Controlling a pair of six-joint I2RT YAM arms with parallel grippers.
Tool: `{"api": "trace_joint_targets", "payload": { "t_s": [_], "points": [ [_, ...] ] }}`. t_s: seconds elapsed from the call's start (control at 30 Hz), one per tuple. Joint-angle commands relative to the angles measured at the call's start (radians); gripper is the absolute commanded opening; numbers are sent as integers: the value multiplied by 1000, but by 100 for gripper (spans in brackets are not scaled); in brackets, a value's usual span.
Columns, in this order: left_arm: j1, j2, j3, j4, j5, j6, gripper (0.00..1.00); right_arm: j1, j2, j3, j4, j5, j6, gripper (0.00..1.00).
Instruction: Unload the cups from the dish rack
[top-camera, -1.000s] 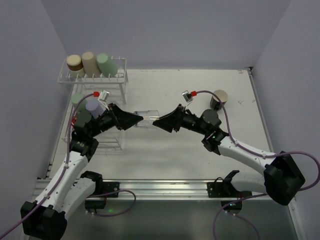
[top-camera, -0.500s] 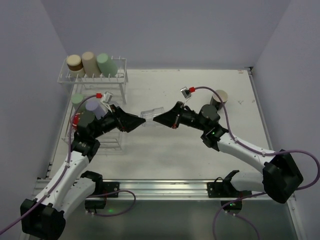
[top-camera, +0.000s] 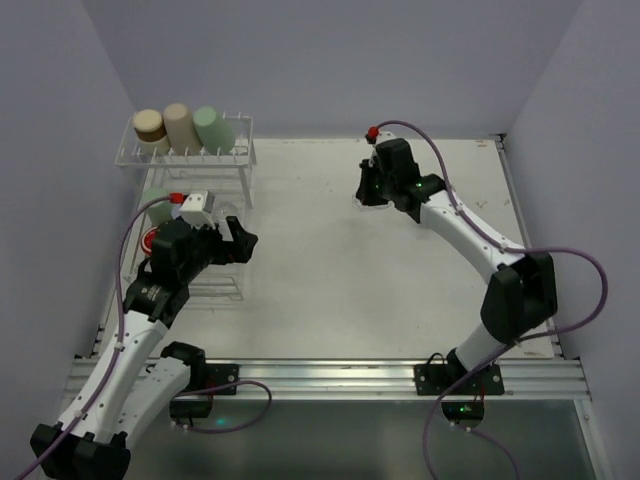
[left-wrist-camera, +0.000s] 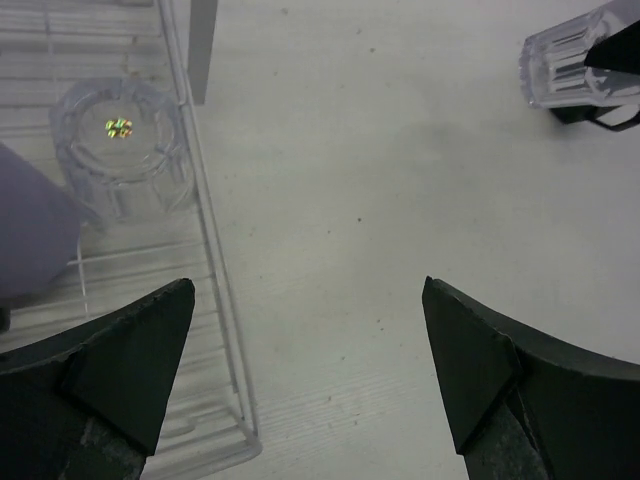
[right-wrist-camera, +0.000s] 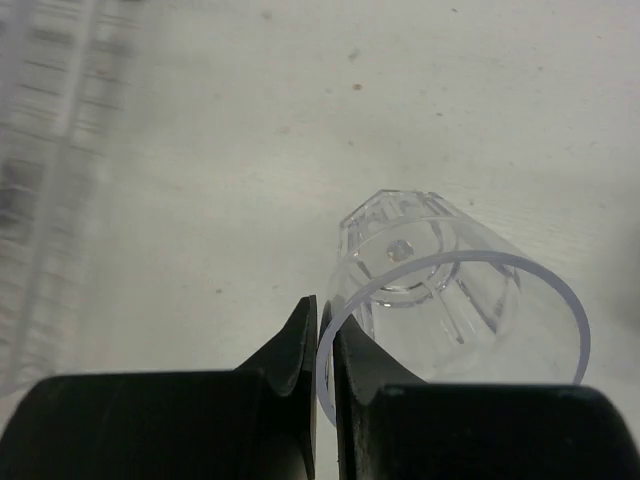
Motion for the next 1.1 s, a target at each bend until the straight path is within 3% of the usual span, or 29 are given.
{"api": "trace_joint_targets", "payload": {
  "t_s": [0.0,0.3,0.53,0.67,0.8,0.87,0.97,1.07],
  "points": [
    [-3,-7,-42,-50,-133,84,100,4,169,154,-274,219,-170,0],
    [-1,18,-57,-22,-106,95,99,-55,421,369,-359,230,-247,0],
    [2,19,-57,-25,-134,97,99,-56,467,372,-351,174,-259,8],
    [6,16,-56,-33,-191,97,99,-57,475,369,-350,184,-259,31],
    [14,29,-28,-39,-247,92,98,-57,432,362,-344,178,-250,41],
    [14,36,-14,-46,-264,80,98,-57,374,337,-327,174,-236,45],
    [14,53,19,-56,-301,49,96,-57,235,244,-254,131,-199,71],
    [14,85,41,-45,-364,15,96,-54,54,95,-134,56,-144,78]
  ]
}}
